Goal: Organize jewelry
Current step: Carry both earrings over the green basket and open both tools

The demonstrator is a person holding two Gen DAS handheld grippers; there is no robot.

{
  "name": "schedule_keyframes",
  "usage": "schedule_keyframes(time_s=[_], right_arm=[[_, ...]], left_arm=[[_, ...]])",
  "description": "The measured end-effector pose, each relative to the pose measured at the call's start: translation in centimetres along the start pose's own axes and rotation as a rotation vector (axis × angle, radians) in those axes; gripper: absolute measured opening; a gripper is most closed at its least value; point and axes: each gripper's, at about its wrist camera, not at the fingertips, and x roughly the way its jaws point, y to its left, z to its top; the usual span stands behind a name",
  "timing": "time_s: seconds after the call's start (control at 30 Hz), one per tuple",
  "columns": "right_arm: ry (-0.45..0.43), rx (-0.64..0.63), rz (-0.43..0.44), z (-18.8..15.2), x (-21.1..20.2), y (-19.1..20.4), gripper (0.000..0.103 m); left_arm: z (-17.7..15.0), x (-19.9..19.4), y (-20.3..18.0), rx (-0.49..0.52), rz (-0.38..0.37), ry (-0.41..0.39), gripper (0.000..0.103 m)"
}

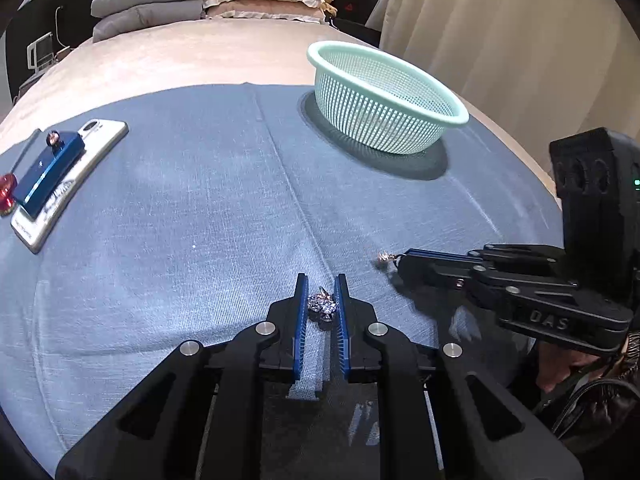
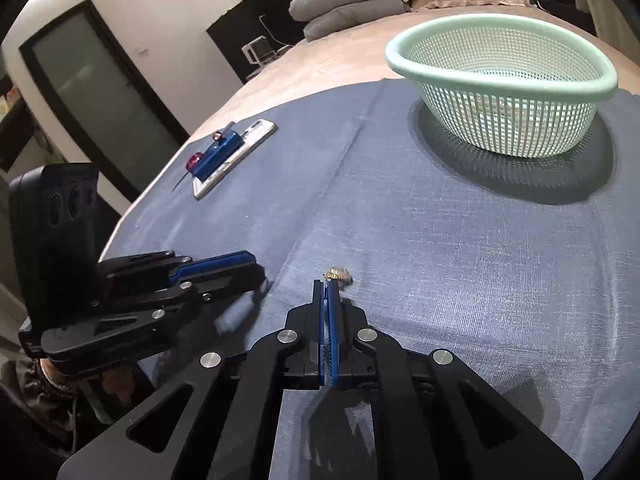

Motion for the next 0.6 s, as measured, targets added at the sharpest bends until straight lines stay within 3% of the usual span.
schedule_keyframes(time_s=[0.2, 0.37, 0.6], right_arm=[[-0.085, -0.047, 0.005, 2.0, -3.8, 1.3, 0.002], [-0.168, -0.094, -0.052, 4.4, -7.1, 1.4, 0.002], [-0.236, -0.127, -0.127, 7.7, -10.4, -0.2, 0.002]], left_arm=[[1.9, -1.2, -1.3, 0.023, -0.011, 0.015, 0.013], [5.3, -2.7, -3.5, 0.096, -0.031, -0.043, 0.013], [10.0, -2.4, -6.6, 0.203, -0.056, -0.066, 0.013]])
